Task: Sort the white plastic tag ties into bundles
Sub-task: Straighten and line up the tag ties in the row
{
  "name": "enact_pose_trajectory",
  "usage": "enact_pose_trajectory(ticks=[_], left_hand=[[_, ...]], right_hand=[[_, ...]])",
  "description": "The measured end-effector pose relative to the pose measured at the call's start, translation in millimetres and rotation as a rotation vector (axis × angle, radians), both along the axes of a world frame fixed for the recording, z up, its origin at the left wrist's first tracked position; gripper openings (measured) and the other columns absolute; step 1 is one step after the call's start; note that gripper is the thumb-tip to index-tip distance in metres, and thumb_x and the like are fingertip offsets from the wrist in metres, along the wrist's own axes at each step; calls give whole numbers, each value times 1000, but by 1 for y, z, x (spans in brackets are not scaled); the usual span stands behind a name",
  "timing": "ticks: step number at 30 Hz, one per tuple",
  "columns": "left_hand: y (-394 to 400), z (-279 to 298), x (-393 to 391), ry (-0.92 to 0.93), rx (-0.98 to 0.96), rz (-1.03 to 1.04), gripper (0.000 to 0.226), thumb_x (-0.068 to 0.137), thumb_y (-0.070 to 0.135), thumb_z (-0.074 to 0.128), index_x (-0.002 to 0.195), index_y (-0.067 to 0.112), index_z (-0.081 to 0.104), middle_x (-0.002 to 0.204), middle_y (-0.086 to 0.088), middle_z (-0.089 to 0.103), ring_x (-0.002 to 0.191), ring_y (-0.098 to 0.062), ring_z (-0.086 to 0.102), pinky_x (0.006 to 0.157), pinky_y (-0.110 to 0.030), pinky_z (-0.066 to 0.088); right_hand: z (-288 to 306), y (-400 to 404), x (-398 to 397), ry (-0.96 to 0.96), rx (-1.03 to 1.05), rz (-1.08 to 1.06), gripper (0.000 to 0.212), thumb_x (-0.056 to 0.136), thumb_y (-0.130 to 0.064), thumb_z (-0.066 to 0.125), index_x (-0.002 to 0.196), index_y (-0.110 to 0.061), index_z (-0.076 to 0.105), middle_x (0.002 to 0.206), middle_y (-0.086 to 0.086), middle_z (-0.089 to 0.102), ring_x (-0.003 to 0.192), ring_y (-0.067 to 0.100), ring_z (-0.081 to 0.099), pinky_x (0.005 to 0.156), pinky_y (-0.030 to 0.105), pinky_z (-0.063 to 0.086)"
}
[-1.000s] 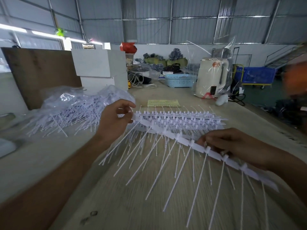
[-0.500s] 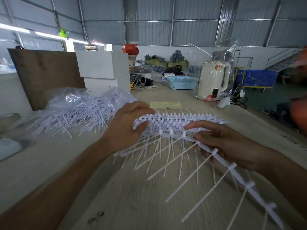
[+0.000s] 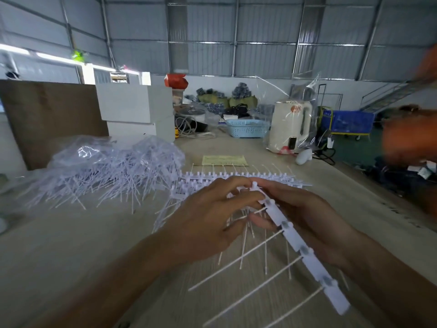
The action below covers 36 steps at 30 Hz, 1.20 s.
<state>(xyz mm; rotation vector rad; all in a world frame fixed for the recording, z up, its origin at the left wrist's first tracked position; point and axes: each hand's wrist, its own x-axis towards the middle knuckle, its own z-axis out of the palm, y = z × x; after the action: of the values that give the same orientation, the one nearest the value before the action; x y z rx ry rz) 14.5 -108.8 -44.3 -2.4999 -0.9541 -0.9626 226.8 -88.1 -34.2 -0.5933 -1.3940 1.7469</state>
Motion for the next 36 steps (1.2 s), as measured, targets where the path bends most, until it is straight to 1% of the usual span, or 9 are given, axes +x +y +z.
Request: enact_pose_trajectory(ticks=[3, 6, 9, 12, 14, 19, 25, 28, 36], left_hand=[[2, 6, -1, -126, 55, -6, 33, 99, 27, 53, 129, 25, 64, 130, 3, 58, 113, -15, 60, 83, -39, 57], [12, 12, -6, -268, -22, -69, 31, 102, 15, 53, 127, 24, 68, 120, 6, 68, 109, -10, 64, 90, -34, 54], [14, 22, -1, -775, -459, -189, 27, 97, 16, 61, 114, 32, 74, 108, 13, 74, 100, -2, 68, 87, -28, 55], [17, 26, -4, -1047, -454, -286, 21, 93, 18, 61, 111, 19, 70, 100, 2, 77, 91, -14, 74, 74, -28, 61], [16, 31, -10, -1096, -455, -322, 22, 99, 18, 58, 119, 17, 68, 103, -3, 76, 95, -22, 74, 76, -34, 62], [14, 43, -26, -1238, -516, -435, 26, 104, 24, 53, 127, 23, 66, 116, -12, 72, 108, -33, 70, 83, -39, 59], [12, 55, -42, -1374, -580, -544, 33, 100, 32, 48, 126, 20, 64, 124, -15, 69, 116, -34, 66, 86, -40, 58], [10, 62, -50, -1417, -574, -594, 31, 97, 33, 50, 122, 27, 68, 125, -14, 68, 116, -33, 66, 83, -39, 59], [12, 62, -70, -1514, -558, -602, 36, 101, 35, 42, 132, 21, 55, 124, -13, 69, 114, -32, 67, 80, -37, 60]], right_hand=[[2, 2, -3, -64, 48, 18, 36, 99, -35, 54, 130, -23, 66, 137, 7, 62, 120, 21, 64, 91, 35, 57], [-3, 6, -9, -197, 233, -159, 33, 105, -26, 44, 127, -40, 64, 141, 3, 59, 107, -6, 65, 89, 14, 50], [-1, 5, -7, -213, 413, -230, 33, 100, -25, 53, 126, -39, 67, 128, -4, 67, 114, 7, 65, 92, 30, 55], [9, 9, -6, -388, 651, -373, 40, 94, -29, 62, 132, -43, 61, 124, -11, 65, 114, 6, 63, 92, 27, 53], [18, 15, -16, -483, 783, -513, 38, 96, -25, 63, 128, -44, 60, 127, -14, 57, 115, -3, 56, 92, 18, 49], [27, 35, -43, -678, 947, -615, 44, 97, -31, 61, 139, -30, 50, 144, -13, 44, 136, 8, 37, 115, 32, 30], [52, 48, -69, -508, 951, -637, 41, 99, -34, 58, 139, -34, 49, 146, -18, 46, 135, -2, 37, 109, 23, 29], [67, 52, -86, -531, 1007, -596, 36, 100, -29, 58, 135, -29, 54, 134, -16, 52, 122, -5, 44, 100, 18, 33], [118, 52, -91, -680, 1107, -687, 32, 97, -33, 60, 128, -25, 65, 100, -13, 51, 116, 14, 42, 103, 38, 35]])
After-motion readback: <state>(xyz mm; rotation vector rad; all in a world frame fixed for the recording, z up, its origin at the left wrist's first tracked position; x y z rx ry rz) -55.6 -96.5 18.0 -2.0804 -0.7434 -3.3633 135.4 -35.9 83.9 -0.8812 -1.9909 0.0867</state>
